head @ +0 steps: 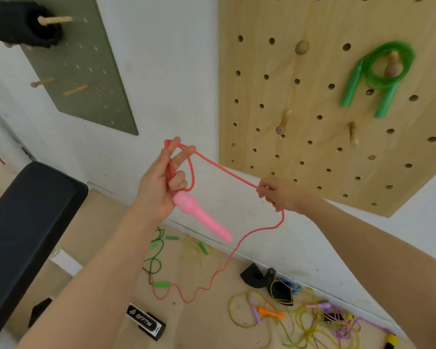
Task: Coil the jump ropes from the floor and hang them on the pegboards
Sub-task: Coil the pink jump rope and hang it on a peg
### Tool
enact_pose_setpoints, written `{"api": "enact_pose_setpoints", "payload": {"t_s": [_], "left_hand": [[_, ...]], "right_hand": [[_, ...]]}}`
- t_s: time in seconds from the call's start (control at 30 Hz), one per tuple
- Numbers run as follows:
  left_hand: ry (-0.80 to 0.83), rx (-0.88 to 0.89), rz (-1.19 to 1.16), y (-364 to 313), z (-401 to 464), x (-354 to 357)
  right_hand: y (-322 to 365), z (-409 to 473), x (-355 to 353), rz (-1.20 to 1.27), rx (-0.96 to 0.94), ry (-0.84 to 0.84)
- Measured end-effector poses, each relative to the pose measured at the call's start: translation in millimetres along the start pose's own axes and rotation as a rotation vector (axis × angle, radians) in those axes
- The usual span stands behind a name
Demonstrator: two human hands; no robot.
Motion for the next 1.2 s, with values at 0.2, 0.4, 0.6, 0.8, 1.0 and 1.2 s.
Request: {"api": "enact_pose_setpoints", "payload": {"t_s": [0.2,0.4,0.6,0.8,1.0,1.2], "left_hand": [[0.063,-0.168,0.56,9,13,-3],[0.285,-0.271,0.618,7,4,-3],[0.422,-0.448,0.333,-10,6,-6],[0.763,-0.412,-0.377,-35,10,-9],[0.268,-0.125,-0.516,-51,27,-41],[0.091,-0.102,-0.022,-11,36,-26]], "right_hand": [[110,-5,42,-0.646,-0.286,0.192],[166,-18,11,-0.439,-0.501,-0.193],[161,-16,-1,-0.021,-0.43,-0.397],[116,1,12,0.542,-0.319,-0.126],[43,-1,38,0.415,0.08,0.137],[36,5,52,-0.249,0.34,0.131]]}}
Point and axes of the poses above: each hand's wrist, its own z-axis towards the middle knuckle, its own x-axis out of the palm, y = z × x, the point moved 4 cm from there along z, towards the middle knuckle, and after that the axes turned 6 degrees about y, right-handed, at the moved point
